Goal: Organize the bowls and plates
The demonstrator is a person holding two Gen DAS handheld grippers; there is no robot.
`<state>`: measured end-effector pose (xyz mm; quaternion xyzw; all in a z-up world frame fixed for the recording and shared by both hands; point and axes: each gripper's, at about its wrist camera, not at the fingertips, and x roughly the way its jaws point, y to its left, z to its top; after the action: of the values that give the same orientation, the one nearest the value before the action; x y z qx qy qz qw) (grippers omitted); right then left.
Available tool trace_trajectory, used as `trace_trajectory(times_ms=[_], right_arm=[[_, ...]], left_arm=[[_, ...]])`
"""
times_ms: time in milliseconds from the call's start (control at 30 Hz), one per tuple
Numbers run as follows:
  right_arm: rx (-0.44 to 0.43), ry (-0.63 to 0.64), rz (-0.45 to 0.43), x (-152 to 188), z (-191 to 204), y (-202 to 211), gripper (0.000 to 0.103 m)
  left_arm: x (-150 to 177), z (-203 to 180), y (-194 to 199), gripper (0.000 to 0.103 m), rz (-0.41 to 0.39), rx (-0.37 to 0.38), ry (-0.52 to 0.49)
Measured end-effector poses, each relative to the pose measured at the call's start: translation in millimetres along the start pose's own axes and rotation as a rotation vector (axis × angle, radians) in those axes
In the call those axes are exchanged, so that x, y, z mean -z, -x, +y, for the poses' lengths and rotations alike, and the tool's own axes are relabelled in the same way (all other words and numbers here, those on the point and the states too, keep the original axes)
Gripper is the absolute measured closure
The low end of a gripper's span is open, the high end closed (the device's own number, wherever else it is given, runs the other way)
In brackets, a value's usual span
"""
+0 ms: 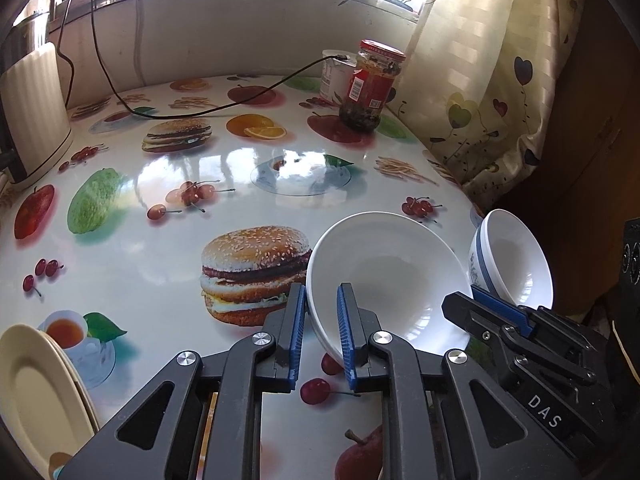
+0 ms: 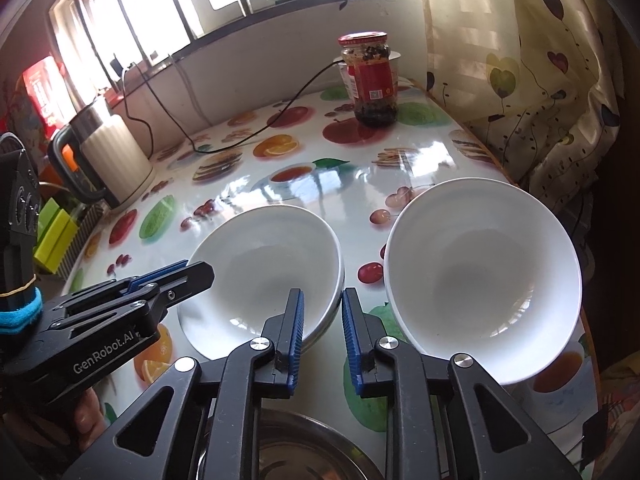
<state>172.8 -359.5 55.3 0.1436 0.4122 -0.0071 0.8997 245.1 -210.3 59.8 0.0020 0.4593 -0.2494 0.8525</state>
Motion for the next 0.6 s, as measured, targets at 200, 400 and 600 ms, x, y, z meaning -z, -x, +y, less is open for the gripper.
trace_trajectory(times_ms=[200, 400, 600], right_arm=[[0.0, 0.001, 0.0, 0, -1, -1, 0.084], [-0.014, -0.008, -0.004, 0, -2, 1, 0.084], [-0.024, -0.014, -0.025, 0, -1, 8, 0.084]], left_arm=[[0, 2, 0, 0.09, -0.003, 0.0, 0.001], [1, 2, 3, 0.09, -0.01, -0.006, 0.003], [2, 0, 16, 0.09, -0.04, -0.007, -0.004]])
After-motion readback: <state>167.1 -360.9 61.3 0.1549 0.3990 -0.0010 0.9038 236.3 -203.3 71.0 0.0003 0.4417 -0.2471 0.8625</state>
